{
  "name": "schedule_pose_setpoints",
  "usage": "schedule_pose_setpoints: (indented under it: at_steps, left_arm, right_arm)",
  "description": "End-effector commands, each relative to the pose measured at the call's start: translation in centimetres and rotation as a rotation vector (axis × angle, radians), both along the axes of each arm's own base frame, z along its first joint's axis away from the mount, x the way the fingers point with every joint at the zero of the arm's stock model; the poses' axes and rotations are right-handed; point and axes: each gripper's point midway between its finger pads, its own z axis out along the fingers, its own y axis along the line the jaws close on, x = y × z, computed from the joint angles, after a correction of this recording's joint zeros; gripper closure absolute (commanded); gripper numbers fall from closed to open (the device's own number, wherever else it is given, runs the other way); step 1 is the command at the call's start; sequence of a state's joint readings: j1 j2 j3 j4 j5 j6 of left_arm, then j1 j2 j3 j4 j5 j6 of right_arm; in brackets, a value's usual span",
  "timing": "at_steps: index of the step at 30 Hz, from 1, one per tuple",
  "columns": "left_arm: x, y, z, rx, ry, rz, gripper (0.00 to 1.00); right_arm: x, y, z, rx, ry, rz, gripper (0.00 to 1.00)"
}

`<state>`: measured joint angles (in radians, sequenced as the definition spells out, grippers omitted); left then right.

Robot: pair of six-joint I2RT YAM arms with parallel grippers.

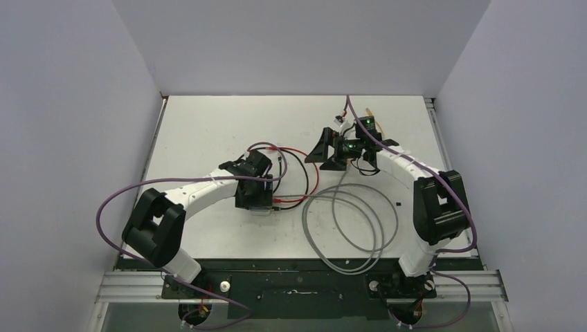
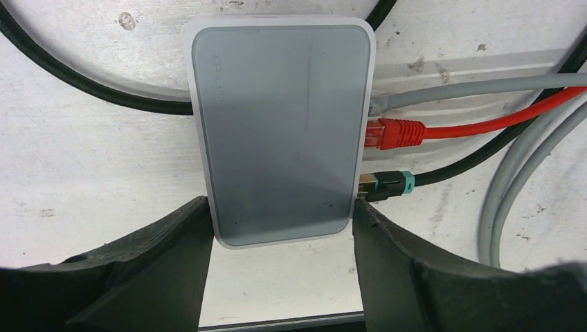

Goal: Pull the plug from the switch port

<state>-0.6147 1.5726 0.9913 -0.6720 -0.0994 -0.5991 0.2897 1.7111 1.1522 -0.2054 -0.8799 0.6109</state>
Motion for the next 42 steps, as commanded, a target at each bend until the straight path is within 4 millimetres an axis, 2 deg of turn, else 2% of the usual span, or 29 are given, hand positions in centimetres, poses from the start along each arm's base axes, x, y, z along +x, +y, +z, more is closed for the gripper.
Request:
schedule_pose_setpoints:
  at_steps: [1, 9, 12, 17, 21, 22, 25, 26, 28, 32, 34, 35, 38, 42]
  left_arm:
    - [0.9, -1.5, 2.2, -0.098, -0.078, -0.003, 1.0]
    - [0.9, -2.2, 2.9, -0.148, -0.099, -0.01, 1.0]
    - [0.8, -2.3, 3.2, -0.168, -0.109, -0.011, 1.0]
    - [0.7, -2.6, 3.4, -0.196, -0.12, -0.016, 1.0]
    - [0.6, -2.2, 3.1, -0.178, -0.11, 0.005, 1.0]
    - [0.6, -2.2, 3.1, -0.173, -0.108, 0.011, 0.94]
    - [0.8, -2.2, 3.3, -0.175, -0.107, 0.049, 0.47]
    - [0.9, -2.4, 3.4, -0.188, -0.104, 0.067, 0.35]
    - [1.0, -3.0, 3.6, -0.22, -0.093, 0.119, 0.18]
    - [0.9, -3.8, 3.0, -0.237, -0.036, 0.233, 0.04]
    - [0.8, -4.0, 2.6, -0.203, -0.002, 0.281, 0.0]
    - [0.7, -4.1, 2.3, -0.184, 0.014, 0.293, 0.03]
    - [0.6, -5.2, 1.4, -0.137, 0.042, 0.288, 0.04]
    - [0.6, -6.3, 0.7, -0.119, 0.066, 0.276, 0.04]
  right_arm:
    - [-1.3, 2.6, 1.6, 0.092, -0.036, 0.11, 0.02]
    - [-3.0, 5.4, -0.5, 0.112, 0.038, 0.199, 0.08]
    - [-3.4, 5.9, -1.2, 0.13, 0.073, 0.205, 0.16]
    - [-3.4, 7.0, -1.7, 0.149, 0.087, 0.212, 0.26]
    - [-2.7, 7.3, -1.5, 0.134, 0.061, 0.206, 0.26]
    - [-2.6, 7.1, -1.7, 0.114, 0.066, 0.2, 0.26]
    - [-1.8, 6.4, -1.9, 0.053, 0.04, 0.177, 0.24]
    - [-1.4, 6.0, -1.9, 0.038, 0.034, 0.162, 0.24]
    - [-0.6, 5.2, -1.9, 0.022, 0.022, 0.13, 0.22]
    - [1.0, 3.1, -1.5, 0.006, 0.002, 0.065, 0.21]
    - [1.6, 1.9, -1.5, -0.006, -0.003, 0.035, 0.19]
    - [1.8, 1.3, -1.5, -0.009, -0.004, 0.025, 0.19]
    - [2.3, -0.3, -1.7, -0.014, 0.003, -0.002, 0.18]
    - [2.2, -1.1, -2.0, -0.025, 0.01, 0.003, 0.18]
